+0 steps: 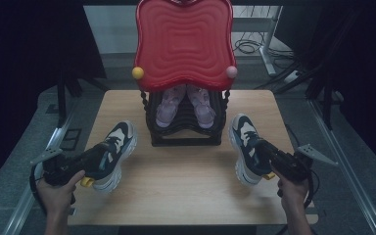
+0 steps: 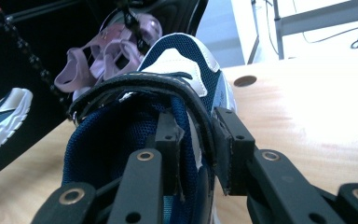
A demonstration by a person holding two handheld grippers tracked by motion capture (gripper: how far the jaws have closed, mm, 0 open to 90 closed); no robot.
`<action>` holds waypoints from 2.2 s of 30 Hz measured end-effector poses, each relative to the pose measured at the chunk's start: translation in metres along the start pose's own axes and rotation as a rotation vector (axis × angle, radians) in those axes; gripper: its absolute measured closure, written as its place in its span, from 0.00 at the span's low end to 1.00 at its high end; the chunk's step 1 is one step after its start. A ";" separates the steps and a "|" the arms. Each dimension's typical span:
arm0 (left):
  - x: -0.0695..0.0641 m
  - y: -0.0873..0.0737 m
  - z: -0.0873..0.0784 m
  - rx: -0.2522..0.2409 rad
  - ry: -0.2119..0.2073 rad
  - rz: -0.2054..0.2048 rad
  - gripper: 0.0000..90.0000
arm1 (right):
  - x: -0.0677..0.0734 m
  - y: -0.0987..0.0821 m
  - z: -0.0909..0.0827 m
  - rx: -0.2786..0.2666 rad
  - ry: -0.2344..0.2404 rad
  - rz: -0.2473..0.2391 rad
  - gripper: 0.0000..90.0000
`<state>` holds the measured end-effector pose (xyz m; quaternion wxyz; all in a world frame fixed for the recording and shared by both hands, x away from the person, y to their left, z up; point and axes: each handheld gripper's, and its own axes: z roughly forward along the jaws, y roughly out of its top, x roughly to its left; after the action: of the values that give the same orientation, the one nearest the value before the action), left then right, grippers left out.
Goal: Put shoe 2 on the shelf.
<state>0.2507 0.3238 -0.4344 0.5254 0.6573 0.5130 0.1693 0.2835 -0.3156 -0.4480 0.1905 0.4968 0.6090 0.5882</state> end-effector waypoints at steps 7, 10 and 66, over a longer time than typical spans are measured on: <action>0.003 0.009 0.008 -0.020 -0.001 -0.011 0.81 | -0.001 0.008 0.008 -0.029 -0.023 -0.005 0.81; 0.003 0.013 0.010 -0.034 -0.006 -0.013 0.81 | -0.001 0.011 0.007 -0.047 -0.020 0.010 0.81; 0.003 0.099 0.007 -0.225 0.003 -0.028 0.81 | 0.015 0.099 0.017 -0.173 -0.002 0.007 0.81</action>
<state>0.3064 0.3302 -0.3523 0.5977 0.5865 0.5006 0.2194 0.3287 -0.3122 -0.3567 0.2313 0.4811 0.5540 0.6388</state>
